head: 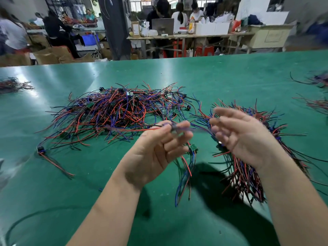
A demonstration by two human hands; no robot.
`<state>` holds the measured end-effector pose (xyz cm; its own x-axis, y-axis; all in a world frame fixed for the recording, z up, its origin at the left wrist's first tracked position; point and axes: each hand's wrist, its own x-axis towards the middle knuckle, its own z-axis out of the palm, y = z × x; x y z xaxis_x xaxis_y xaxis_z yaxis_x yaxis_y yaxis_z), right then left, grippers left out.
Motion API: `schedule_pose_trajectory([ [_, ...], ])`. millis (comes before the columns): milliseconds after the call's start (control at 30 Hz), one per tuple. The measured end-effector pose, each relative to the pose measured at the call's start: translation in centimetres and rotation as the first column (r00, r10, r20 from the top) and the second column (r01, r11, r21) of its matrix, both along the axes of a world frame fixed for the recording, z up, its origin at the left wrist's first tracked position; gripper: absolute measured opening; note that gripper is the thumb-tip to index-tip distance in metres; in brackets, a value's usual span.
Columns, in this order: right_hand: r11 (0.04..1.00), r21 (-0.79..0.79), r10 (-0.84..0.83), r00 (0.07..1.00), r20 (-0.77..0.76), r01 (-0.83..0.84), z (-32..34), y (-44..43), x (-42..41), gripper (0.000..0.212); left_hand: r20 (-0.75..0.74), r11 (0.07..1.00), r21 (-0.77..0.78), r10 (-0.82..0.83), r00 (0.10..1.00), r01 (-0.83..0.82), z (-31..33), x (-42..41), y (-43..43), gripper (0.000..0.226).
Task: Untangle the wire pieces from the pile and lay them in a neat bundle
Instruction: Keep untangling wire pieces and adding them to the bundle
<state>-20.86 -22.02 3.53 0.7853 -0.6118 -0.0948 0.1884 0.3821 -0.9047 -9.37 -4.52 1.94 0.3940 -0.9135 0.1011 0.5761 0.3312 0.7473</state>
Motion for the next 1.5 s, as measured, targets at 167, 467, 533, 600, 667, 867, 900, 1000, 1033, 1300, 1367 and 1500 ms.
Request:
schedule_pose_trajectory([
  [167, 0.871, -0.205, 0.384, 0.879, -0.283, -0.447, -0.9, 2.8, 0.1, 0.028, -0.223, 0.974, -0.072, 0.193, 0.955, -0.214, 0.0, 0.4, -0.2, 0.061],
  [467, 0.980, 0.033, 0.187, 0.971, 0.150, -0.194, -1.2, 4.5, 1.8, 0.017, 0.576, 0.807, -0.116, 0.529, 0.623, -0.579, -1.3, -1.8, -1.8, 0.025],
  [533, 0.986, 0.053, 0.148, 0.977, 0.155, -0.158, -0.9, 4.1, 1.7, 0.016, 0.678, 0.819, -0.115, 0.478, 0.559, -0.562, -1.6, -1.6, -1.7, 0.027],
  [600, 0.993, 0.054, 0.098, 0.987, 0.130, -0.106, -0.7, 3.6, 1.6, 0.014, 0.779, 0.853, -0.114, 0.395, 0.487, -0.509, -1.5, -1.7, -1.5, 0.029],
  [667, 0.997, 0.025, 0.068, 0.992, 0.102, -0.071, -0.7, 3.0, 1.5, 0.013, 0.775, 0.880, -0.068, 0.343, 0.531, -0.470, -1.4, -1.7, -1.6, 0.028],
  [867, 0.932, -0.297, 0.195, 0.978, -0.073, -0.207, -1.4, 2.9, 1.0, 0.006, 0.376, 0.886, 0.288, 0.245, 0.894, -0.364, -1.0, -2.2, -2.0, 0.040],
  [900, 0.920, -0.331, 0.185, 0.977, -0.102, -0.209, -1.5, 2.9, 1.0, 0.005, 0.399, 0.880, 0.305, 0.230, 0.888, -0.365, -1.0, -2.2, -2.0, 0.034],
  [1000, 0.910, -0.392, 0.099, 0.988, -0.121, -0.139, -1.1, 2.7, 0.8, 0.008, 0.424, 0.891, 0.340, 0.141, 0.894, -0.302, -1.2, -2.3, -1.8, 0.019],
  [1033, 0.924, -0.373, 0.054, 0.994, -0.092, -0.084, -0.8, 2.6, 0.7, 0.009, 0.434, 0.898, 0.351, 0.094, 0.896, -0.264, -1.1, -2.3, -1.6, 0.019],
  [1300, 0.967, 0.019, -0.256, 0.965, 0.050, 0.255, 0.4, 1.0, 0.1, 0.009, 0.510, 0.882, 0.470, -0.283, 0.812, 0.012, -0.6, -1.3, -0.3, 0.012],
  [1367, 0.947, 0.110, -0.315, 0.940, 0.133, 0.302, 0.4, 0.8, 0.0, 0.009, 0.544, 0.869, 0.494, -0.336, 0.769, 0.030, -0.6, -0.8, 0.2, 0.012],
  [1500, 0.865, 0.140, -0.501, 0.828, 0.250, 0.481, 0.6, -0.5, -0.5, 0.013, 0.443, 0.909, 0.404, -0.091, 0.892, -0.108, -0.5, -0.4, -0.2, 0.017],
])
